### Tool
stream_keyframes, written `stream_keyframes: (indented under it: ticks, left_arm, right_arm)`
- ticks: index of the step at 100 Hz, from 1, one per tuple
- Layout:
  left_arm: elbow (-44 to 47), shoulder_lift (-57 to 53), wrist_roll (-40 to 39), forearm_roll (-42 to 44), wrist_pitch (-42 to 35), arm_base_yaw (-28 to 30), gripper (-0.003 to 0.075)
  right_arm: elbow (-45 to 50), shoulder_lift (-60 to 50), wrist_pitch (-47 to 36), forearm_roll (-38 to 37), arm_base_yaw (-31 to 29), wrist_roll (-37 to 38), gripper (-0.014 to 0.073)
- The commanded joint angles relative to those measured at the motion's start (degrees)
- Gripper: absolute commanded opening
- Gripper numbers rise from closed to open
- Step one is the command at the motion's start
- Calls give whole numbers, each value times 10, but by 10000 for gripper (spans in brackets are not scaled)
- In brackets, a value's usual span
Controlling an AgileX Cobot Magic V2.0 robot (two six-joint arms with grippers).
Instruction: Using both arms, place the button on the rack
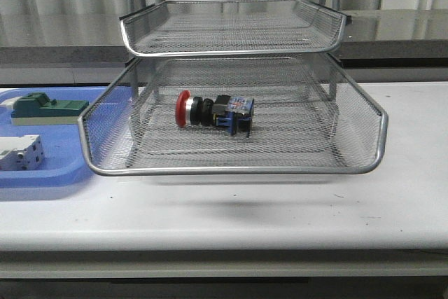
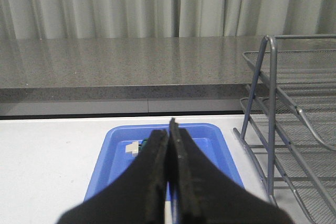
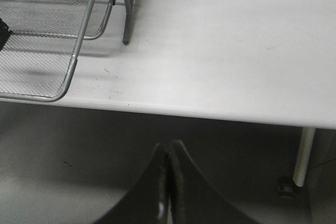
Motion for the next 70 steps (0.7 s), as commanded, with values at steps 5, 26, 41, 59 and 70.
stream_keyframes:
  ticks: [5,26,41,59,70]
  left_arm:
    - [-17,1,-4,-4,-41,2,-20]
    - [-17,1,-4,-4,-41,2,-20]
    - [-17,1,-4,-4,-41,2,-20]
    - [-17,1,-4,-4,-41,2,-20]
    - [-17,1,-4,-4,-41,2,-20]
  right_arm:
    - [-19,7,-87,24,0,-6,-70]
    - [-19,73,-158,106,0,-107,-70]
    - [-20,164,-167,222,0,-257,-70]
    - [-20,266,-166,373,9,-453,-69]
    - [-20,319,-162,431,36,-581,-69]
